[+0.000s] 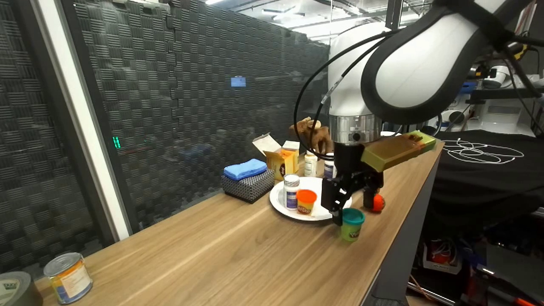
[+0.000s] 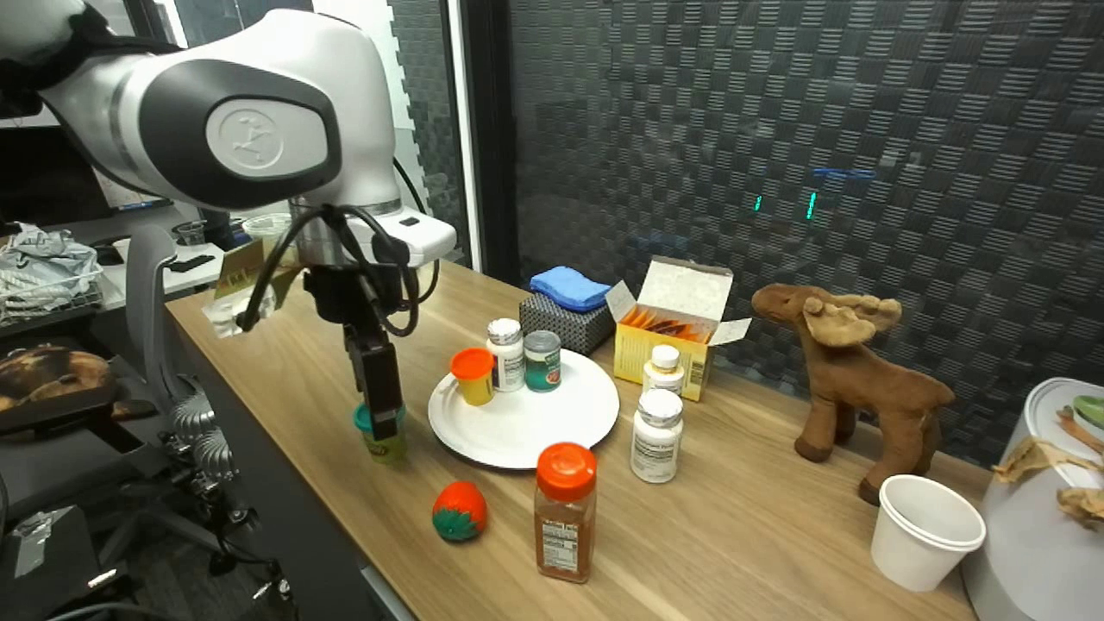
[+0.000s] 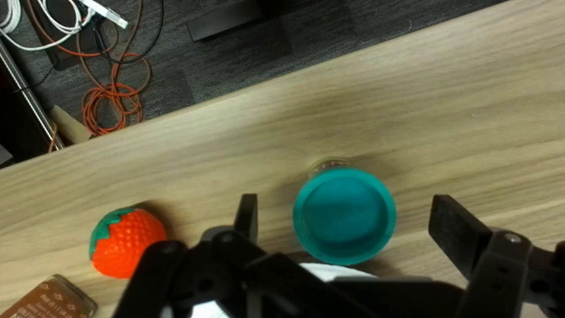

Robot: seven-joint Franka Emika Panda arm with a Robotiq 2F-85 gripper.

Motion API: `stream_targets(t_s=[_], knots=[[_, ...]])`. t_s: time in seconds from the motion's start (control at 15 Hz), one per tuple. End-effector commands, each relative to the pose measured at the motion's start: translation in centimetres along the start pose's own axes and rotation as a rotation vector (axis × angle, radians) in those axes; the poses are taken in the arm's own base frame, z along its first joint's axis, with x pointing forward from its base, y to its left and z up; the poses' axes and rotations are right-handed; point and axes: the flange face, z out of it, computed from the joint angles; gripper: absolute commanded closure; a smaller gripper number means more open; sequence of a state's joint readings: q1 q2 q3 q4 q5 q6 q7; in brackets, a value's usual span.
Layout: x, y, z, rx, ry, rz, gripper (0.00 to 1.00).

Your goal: Pick up all the objects surrounding the white plate and arrange them on the plate

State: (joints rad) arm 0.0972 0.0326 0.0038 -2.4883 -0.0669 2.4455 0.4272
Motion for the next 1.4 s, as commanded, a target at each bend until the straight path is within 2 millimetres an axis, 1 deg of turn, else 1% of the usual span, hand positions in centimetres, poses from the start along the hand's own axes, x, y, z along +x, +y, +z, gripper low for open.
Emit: stream_targets(t_s=[0.0,0.07,0.33,0.47,0.6,0.73,0.93,1.0,1.13,1.33], knots=[[-0.2,0.3,-0.1,0.037,0.016,-0.006,0.10],[-0.2,0.3,-0.1,0.038,0.020,-0.005,0.26],[-0.1,0.5,-0.1,0.036,0.027,-0.003,0.58],[-0.1,0.4,-0.3,0.033,0.026,-0.003,0.71],[-0.5,0.2,-0.9,0.026,0.019,-0.011,0.71],[-0.8,0.2,-2.0,0.018,0.015,0.008,0.71],[-0.2,0.8,-3.6,0.011,0.005,0.048,0.71],[0.3,1.2,-4.2,0.019,0.001,0.061,0.71],[2.1,2.2,-5.2,0.028,0.018,0.116,0.71],[6.0,4.1,-5.8,0.068,0.043,0.203,0.71]])
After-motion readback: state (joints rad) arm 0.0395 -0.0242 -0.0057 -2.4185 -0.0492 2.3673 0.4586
